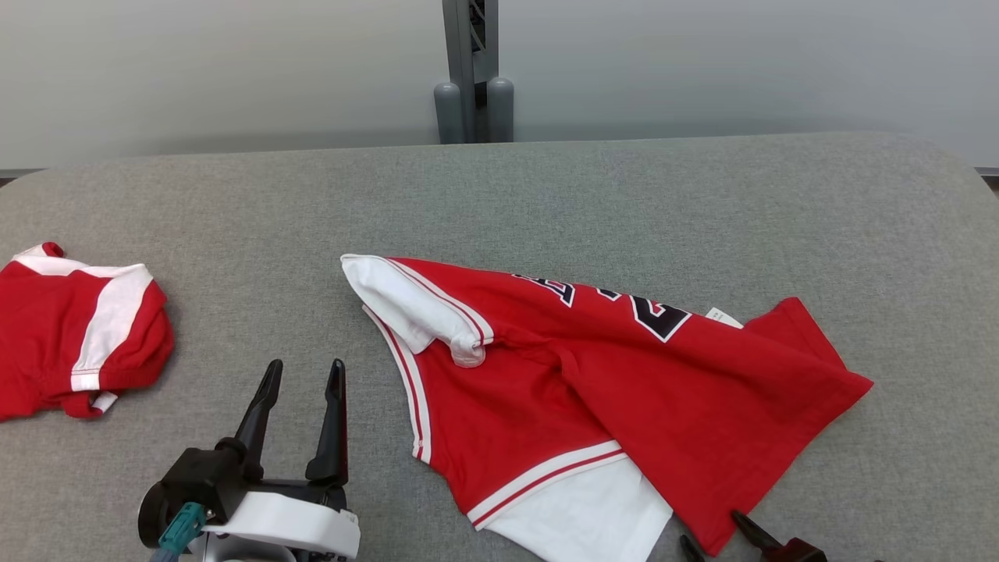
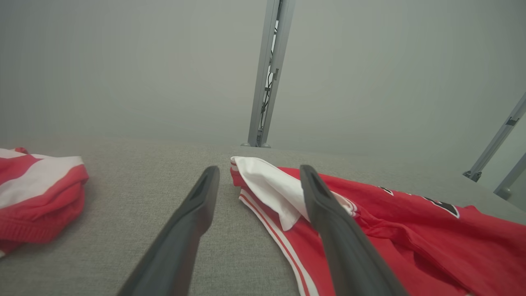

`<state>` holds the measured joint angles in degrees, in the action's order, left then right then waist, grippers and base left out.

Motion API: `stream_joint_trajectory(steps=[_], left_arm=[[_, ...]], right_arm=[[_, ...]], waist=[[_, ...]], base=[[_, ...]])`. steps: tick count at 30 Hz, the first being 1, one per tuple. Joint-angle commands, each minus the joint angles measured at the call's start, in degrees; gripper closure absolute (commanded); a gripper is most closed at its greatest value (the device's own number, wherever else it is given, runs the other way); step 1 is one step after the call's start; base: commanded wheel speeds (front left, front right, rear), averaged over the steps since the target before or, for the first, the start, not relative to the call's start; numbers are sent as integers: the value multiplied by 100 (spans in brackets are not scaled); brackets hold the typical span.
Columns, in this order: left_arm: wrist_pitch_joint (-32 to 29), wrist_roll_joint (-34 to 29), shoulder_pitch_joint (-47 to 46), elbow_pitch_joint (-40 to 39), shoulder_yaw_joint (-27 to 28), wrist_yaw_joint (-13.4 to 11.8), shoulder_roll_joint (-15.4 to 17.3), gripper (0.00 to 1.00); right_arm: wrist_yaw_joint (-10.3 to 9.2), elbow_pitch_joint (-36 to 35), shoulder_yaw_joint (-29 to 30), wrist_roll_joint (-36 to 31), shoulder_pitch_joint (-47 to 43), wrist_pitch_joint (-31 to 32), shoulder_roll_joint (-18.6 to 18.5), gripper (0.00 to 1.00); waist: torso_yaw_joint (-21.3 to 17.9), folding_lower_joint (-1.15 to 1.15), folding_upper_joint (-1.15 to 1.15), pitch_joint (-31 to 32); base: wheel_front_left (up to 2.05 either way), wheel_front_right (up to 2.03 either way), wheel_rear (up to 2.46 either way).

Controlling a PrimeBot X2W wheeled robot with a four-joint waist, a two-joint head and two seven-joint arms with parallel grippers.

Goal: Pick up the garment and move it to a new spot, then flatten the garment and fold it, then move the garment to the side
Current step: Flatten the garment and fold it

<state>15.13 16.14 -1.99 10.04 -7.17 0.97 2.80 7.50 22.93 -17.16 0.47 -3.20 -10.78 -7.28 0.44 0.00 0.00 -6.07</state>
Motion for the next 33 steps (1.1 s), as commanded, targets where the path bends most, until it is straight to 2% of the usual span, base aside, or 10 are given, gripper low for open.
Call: stream_joint_trajectory(steps=[1,12,13,14,15,27,33], left_arm=[[6,10,-97,9,2,23,20,0],[7,-23,-123,25,-4,26,20,0],[6,-31,-128,28,-4,31,20,0],[7,-35,-135,29,-1,35,20,0],[7,-44,-143,32,3,42,21,0],[7,93,-155,143,-58,24,20,0],[6,210,-461,804,-356,104,23,0]], right_arm=[[-1,34,9,11,28,25,-28,0],[-1,373,58,2,166,87,51,0],[-1,403,60,13,182,98,55,23],[-1,433,60,22,195,112,58,75],[-1,466,59,28,211,114,60,100],[-1,146,662,32,404,-216,128,100],[-1,-244,755,31,488,-220,217,100]], waist=[[10,0,0,-5],[72,0,0,-65],[76,0,0,-65],[80,0,0,-65],[83,0,0,-63],[-9,0,0,68],[-121,0,0,-4]], base=[[0,0,0],[0,0,0],[0,0,0],[0,0,0],[0,0,0],[0,0,0],[0,0,0]])
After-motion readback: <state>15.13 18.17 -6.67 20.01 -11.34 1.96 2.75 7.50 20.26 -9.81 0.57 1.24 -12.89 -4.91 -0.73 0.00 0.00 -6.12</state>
